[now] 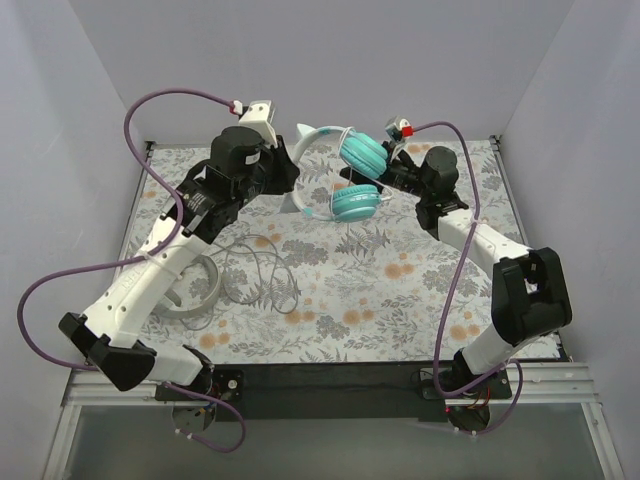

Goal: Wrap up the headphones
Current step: Wrap the headphone cable with the right arm

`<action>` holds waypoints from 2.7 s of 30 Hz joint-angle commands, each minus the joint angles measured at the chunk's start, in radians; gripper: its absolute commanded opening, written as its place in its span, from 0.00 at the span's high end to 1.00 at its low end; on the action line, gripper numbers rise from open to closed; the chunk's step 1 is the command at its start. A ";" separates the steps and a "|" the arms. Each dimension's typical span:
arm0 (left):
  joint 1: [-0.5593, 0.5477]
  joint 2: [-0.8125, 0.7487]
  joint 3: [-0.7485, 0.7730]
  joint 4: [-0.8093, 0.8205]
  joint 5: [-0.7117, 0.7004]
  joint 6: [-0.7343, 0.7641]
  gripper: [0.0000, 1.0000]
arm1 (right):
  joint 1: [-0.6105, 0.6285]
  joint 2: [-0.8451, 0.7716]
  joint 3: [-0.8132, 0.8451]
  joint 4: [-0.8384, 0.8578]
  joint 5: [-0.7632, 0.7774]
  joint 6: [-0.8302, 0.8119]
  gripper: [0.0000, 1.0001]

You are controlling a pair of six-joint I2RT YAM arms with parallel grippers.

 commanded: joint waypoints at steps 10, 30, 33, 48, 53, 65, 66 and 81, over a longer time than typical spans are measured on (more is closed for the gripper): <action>-0.006 0.014 0.167 0.049 -0.057 -0.074 1.00 | 0.039 0.031 -0.078 0.288 -0.010 0.165 0.89; -0.006 0.086 0.297 0.066 -0.227 -0.059 1.00 | 0.170 0.011 -0.222 0.403 0.037 0.186 0.89; -0.006 0.103 0.319 0.063 -0.245 -0.045 1.00 | 0.180 -0.006 -0.265 0.432 0.046 0.192 0.89; -0.006 0.140 0.329 0.108 -0.368 0.019 1.00 | 0.259 -0.119 -0.467 0.529 0.089 0.214 0.91; -0.005 0.153 0.328 0.126 -0.399 0.035 1.00 | 0.280 -0.161 -0.527 0.537 0.105 0.211 0.91; -0.005 0.181 0.260 0.169 -0.462 0.039 1.00 | 0.325 -0.300 -0.611 0.405 0.152 0.162 0.95; -0.005 0.184 0.257 0.172 -0.463 0.038 1.00 | 0.332 -0.314 -0.616 0.384 0.158 0.151 0.95; -0.003 0.271 0.168 0.192 -0.537 0.066 1.00 | 0.349 -0.503 -0.435 -0.248 0.284 -0.103 0.99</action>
